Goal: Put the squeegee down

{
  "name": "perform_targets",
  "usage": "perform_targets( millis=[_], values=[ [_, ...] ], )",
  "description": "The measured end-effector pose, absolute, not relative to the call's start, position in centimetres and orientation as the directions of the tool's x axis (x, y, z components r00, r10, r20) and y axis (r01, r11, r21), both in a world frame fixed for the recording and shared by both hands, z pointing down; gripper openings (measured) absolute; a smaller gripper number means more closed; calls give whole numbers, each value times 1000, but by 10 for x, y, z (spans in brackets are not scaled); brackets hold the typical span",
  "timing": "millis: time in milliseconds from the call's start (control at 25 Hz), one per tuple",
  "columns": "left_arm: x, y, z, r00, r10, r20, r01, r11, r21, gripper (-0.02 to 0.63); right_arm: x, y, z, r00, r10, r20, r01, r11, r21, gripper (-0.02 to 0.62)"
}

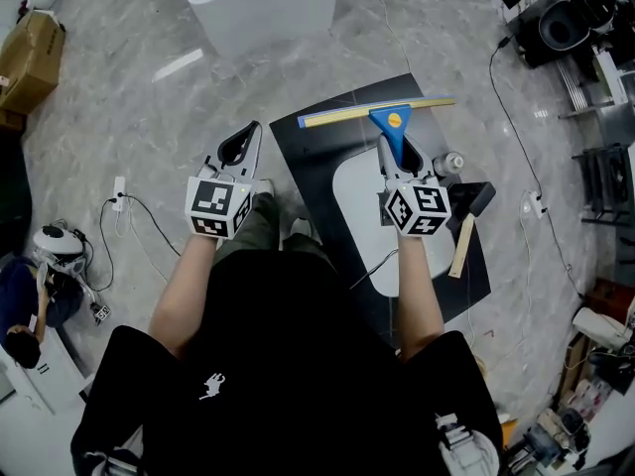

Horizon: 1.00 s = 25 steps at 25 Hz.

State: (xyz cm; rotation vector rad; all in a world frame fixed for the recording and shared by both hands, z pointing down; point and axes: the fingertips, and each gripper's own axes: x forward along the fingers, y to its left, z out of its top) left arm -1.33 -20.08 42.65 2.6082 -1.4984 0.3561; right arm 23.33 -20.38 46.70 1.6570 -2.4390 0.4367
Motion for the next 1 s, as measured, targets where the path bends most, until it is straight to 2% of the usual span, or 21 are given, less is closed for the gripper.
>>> perform_targets(
  millis=[520,1000],
  values=[
    [-13,-246,489,498,-788,362,-848,-531,12,3,203,-251,535,-418,-807,417,-896,442,-42,132],
    [-12,-280,523,500,-752,430,-838,-545,21,3,199,-281,606,-406,-739,537,-890,454,-47,132]
  ],
)
